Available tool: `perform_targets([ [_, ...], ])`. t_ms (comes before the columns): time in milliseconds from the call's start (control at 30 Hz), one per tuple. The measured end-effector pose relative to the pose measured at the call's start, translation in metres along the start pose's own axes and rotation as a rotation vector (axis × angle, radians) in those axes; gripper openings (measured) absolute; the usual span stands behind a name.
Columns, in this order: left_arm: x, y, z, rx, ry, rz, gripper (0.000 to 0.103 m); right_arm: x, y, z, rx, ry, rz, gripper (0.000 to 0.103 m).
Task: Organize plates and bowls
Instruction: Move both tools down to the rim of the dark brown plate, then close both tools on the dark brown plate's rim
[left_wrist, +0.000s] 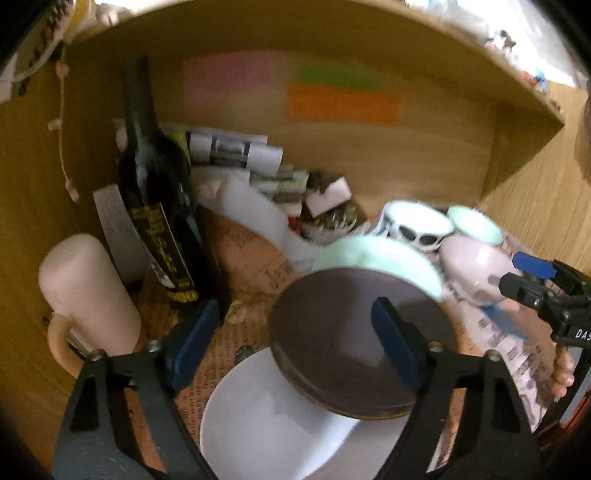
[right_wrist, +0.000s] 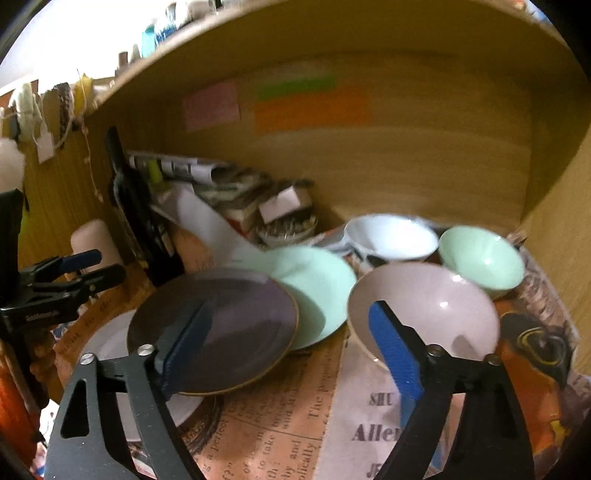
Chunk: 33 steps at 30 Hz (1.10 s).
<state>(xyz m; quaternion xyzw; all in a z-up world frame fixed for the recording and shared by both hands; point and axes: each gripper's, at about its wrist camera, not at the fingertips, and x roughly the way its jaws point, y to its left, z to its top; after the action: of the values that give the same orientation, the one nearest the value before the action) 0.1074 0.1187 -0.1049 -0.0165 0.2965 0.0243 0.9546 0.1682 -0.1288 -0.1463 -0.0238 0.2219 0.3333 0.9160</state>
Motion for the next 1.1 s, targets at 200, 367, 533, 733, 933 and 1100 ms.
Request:
perform_targets([
  [200, 0.027, 0.017, -0.002, -0.017, 0.068, -0.026, 0.078, 0.023, 0.002, -0.003, 0.008, 0.067, -0.007, 0.071],
  [367, 0.046, 0.024, -0.001, -0.002, 0.112, -0.033, 0.068, 0.041, 0.003, -0.006, 0.019, 0.127, 0.0, 0.065],
  [533, 0.067, 0.03, -0.002, -0.014, 0.184, -0.065, 0.057, 0.054, -0.001, -0.01, 0.048, 0.182, 0.002, 0.056],
  [733, 0.084, 0.035, -0.004, -0.041, 0.266, -0.124, 0.048, 0.063, -0.005, -0.016, 0.081, 0.229, 0.015, 0.044],
  [933, 0.097, 0.036, -0.004, -0.039, 0.318, -0.14, 0.037, 0.068, -0.004, -0.017, 0.086, 0.248, 0.016, 0.039],
  [1100, 0.098, 0.035, -0.005, -0.036, 0.324, -0.154, 0.036, 0.071, -0.007, -0.019, 0.116, 0.269, 0.04, 0.036],
])
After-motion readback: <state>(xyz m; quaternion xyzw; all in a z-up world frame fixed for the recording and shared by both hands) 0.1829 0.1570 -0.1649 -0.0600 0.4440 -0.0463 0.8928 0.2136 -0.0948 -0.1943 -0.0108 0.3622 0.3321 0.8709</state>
